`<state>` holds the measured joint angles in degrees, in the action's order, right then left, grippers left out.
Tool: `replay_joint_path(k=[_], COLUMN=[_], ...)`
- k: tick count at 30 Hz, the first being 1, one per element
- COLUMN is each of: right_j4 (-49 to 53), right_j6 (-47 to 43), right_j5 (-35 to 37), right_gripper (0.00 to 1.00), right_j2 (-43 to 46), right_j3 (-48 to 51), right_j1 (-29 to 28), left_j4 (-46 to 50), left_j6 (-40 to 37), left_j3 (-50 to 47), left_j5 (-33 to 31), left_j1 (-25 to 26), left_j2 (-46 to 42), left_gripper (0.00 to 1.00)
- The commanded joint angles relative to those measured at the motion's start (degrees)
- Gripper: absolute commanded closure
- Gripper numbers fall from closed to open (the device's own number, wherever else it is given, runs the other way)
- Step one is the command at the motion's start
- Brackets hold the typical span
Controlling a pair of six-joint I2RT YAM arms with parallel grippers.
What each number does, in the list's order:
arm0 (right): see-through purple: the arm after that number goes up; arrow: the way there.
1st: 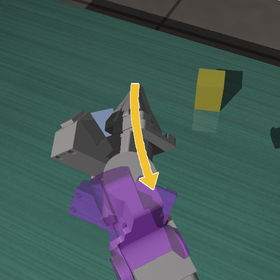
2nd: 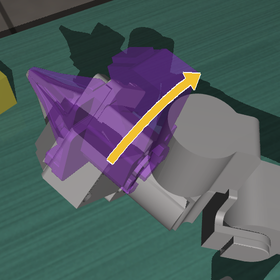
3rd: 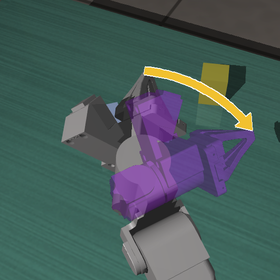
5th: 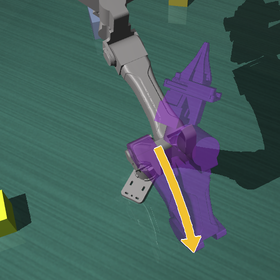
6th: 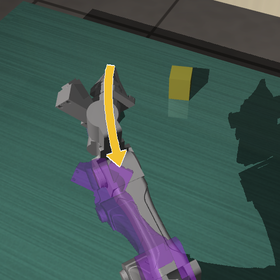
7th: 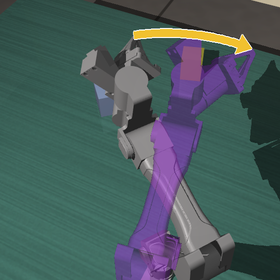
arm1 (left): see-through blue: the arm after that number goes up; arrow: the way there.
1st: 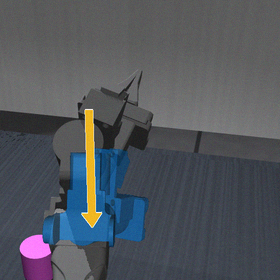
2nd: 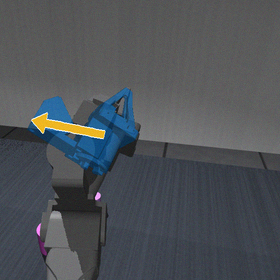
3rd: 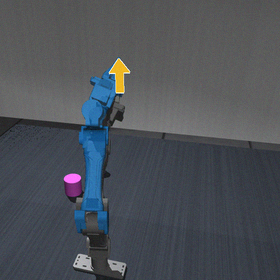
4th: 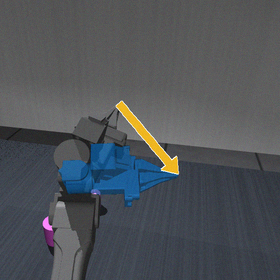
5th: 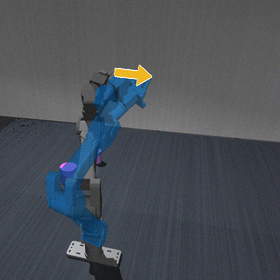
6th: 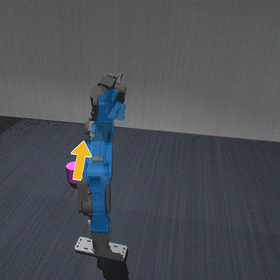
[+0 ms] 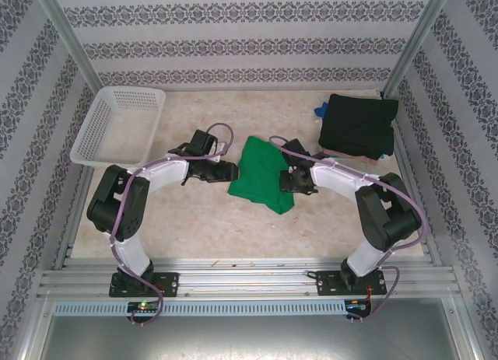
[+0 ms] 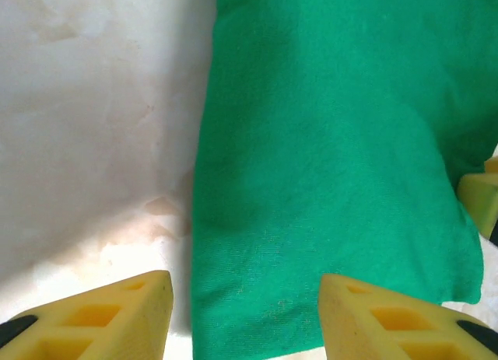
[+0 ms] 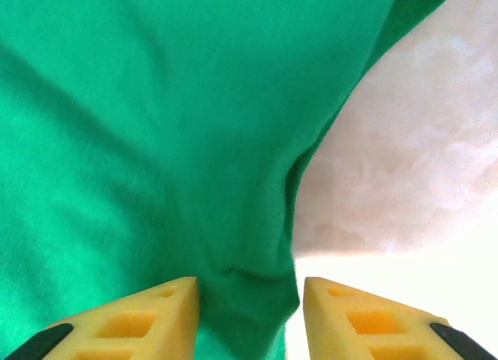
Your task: Fold and stack the t-shirts
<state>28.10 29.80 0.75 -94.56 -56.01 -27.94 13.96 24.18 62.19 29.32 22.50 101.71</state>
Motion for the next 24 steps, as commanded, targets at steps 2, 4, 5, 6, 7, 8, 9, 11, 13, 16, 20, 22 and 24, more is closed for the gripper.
replay_joint_path(k=[2, 4, 5, 6, 7, 8, 9, 11, 13, 16, 20, 22, 24], right_j4=[-5.27, -6.59, -7.29, -8.13, -8.82, -9.56, -10.42, -11.47, -10.27, -4.37, -1.36, -0.9, -1.78], right_j6=[5.69, 7.47, 8.75, 9.67, 10.98, 12.43, 13.48, 15.71, 15.46, 13.86, 10.9, 9.34, 8.13], right_j5=[-3.69, -4.18, -4.26, -4.34, -4.52, -4.69, -4.87, -5.0, -6.83, -5.17, -0.85, -0.4, -0.86], right_gripper=[0.59, 0.59, 0.59, 0.59, 0.59, 0.59, 0.59, 0.57, 0.55, 0.53, 0.42, 0.4, 0.38], right_j2=[1.57, 1.9, 2.3, 2.76, 3.33, 3.74, 3.96, 3.59, 2.28, 3.36, 10.62, 13.26, 14.53], right_j3=[4.22, 5.74, 6.51, 7.14, 7.63, 7.83, 7.78, 6.43, 3.12, 0.2, 4.22, 6.07, 7.73], right_j1=[-3.17, -4.49, -5.23, -6.02, -7.05, -8.22, -9.44, -12.7, -15.5, -16.8, -12.02, -7.73, -3.08], left_j4=[3.86, 5.03, 5.7, 6.18, 6.52, 6.61, 6.7, 7.0, 7.49, 6.74, 4.38, 3.54, 2.57], left_j6=[-2.42, -3.0, -3.28, -3.41, -3.51, -3.68, -3.64, -3.71, -3.69, -3.21, -2.76, -2.43, -2.04], left_j3=[1.38, 0.83, 0.36, 0.04, -0.59, -1.08, -1.32, -1.6, -1.49, -2.3, -3.92, -3.59, -3.05], left_j5=[-3.15, -3.71, -4.15, -4.54, -4.71, -4.75, -4.71, -4.7, -5.01, -4.38, -3.83, -4.38, -5.2], left_j1=[-1.42, -1.99, -2.34, -2.68, -3.1, -3.57, -3.92, -4.43, -4.72, -4.59, -2.04, 0.81, 4.03], left_j2=[-3.87, -5.59, -6.47, -7.2, -7.98, -8.64, -9.09, -9.76, -10.19, -10.95, -11.3, -10.92, -10.57], left_gripper=[0.46, 0.46, 0.46, 0.46, 0.45, 0.45, 0.45, 0.45, 0.45, 0.45, 0.45, 0.45, 0.44])
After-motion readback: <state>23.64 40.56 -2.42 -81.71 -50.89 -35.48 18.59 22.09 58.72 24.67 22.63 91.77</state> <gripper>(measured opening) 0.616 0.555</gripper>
